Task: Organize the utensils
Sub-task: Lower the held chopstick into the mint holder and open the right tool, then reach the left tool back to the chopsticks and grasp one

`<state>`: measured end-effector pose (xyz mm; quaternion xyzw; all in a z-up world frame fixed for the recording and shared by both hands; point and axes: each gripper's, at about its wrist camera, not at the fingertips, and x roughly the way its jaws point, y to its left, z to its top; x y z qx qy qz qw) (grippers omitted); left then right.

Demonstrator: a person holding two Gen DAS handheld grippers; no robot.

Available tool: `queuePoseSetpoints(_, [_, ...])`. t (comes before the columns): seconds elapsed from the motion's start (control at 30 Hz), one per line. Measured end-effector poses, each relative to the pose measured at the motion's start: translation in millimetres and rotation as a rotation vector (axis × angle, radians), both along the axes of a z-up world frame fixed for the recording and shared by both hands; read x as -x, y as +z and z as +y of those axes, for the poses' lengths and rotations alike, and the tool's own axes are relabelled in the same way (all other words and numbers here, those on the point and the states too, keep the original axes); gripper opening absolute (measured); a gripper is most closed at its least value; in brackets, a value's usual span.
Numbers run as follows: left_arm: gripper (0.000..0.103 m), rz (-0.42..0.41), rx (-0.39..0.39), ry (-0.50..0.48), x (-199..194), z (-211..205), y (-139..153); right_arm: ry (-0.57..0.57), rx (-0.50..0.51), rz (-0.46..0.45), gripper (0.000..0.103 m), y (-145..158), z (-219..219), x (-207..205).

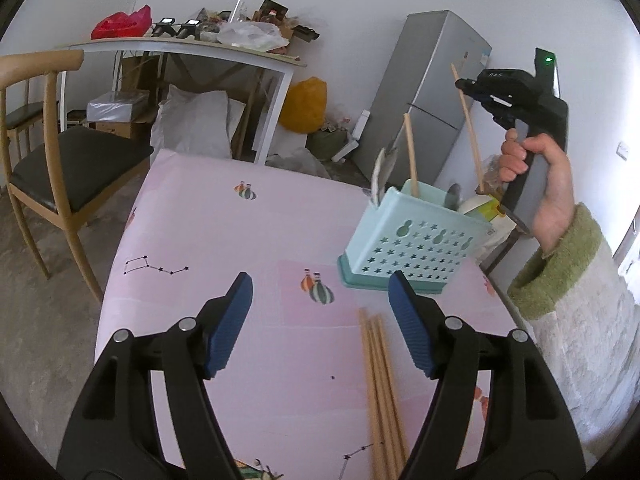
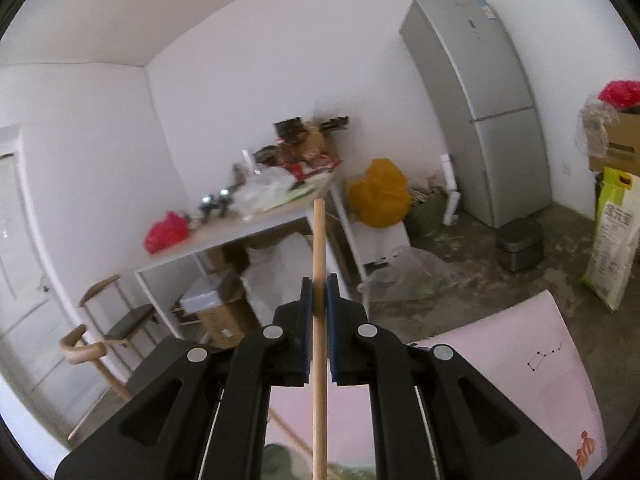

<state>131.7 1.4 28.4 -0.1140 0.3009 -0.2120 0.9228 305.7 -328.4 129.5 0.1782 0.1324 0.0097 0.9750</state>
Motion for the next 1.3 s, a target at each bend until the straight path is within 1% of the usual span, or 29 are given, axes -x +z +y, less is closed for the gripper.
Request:
queuePoseSetpoints(0.17, [0.067,0.016,0.016,0.014,-7,7,-6,-0.051,0.039,0.034,0.007,-14,-1,-14])
queuePoseSetpoints(0.33, [0.067,0.022,0.021,0.02,-10,11,-9,-0.053,0.12,0.054,0.007,-25,6,-13])
queuePoseSetpoints(0.5, [0.067,0.017,0.017,0.015,-8,11,-8,-0.019,0.216,0.06,0.007,-30,17,10])
queuePoseSetpoints(0.7, [0.067,0.017,-0.001,0.012,-2,8,-8,0.025,0.313,0.077,0.007,-44,25,54])
queuePoseSetpoints(0.77, [0.067,0.024,-0.018,0.007,0,5,-10,0.039,0.35,0.086,0.009,-46,27,68])
queuePoseSetpoints(0.8, [0.067,0.028,-0.024,0.006,1,4,-11,0.04,0.363,0.09,0.012,-46,27,73])
queuePoseSetpoints(0.83, [0.067,0.034,-0.032,0.004,3,2,-12,0.038,0.369,0.091,0.025,-45,27,79])
queuePoseSetpoints(0.9, [0.067,0.039,-0.042,-0.001,5,0,-13,0.03,0.361,0.075,0.045,-41,20,95])
queuePoseSetpoints(0.93, [0.067,0.041,-0.05,-0.001,7,-2,-14,0.026,0.357,0.066,0.047,-38,18,102])
queuePoseSetpoints(1.07, [0.067,0.05,-0.078,-0.006,15,-6,-17,-0.008,0.308,0.031,0.052,-24,-1,138])
queuePoseSetpoints(1.17, [0.067,0.059,-0.1,-0.013,21,-9,-20,-0.018,0.242,0.013,0.054,-18,-13,171])
queuePoseSetpoints(1.23, [0.067,0.067,-0.115,-0.022,24,-12,-24,-0.007,0.191,0.024,0.054,-23,-18,191])
queuePoseSetpoints(1.3, [0.067,0.082,-0.139,-0.041,29,-17,-31,0.02,0.146,0.061,0.054,-38,-19,205])
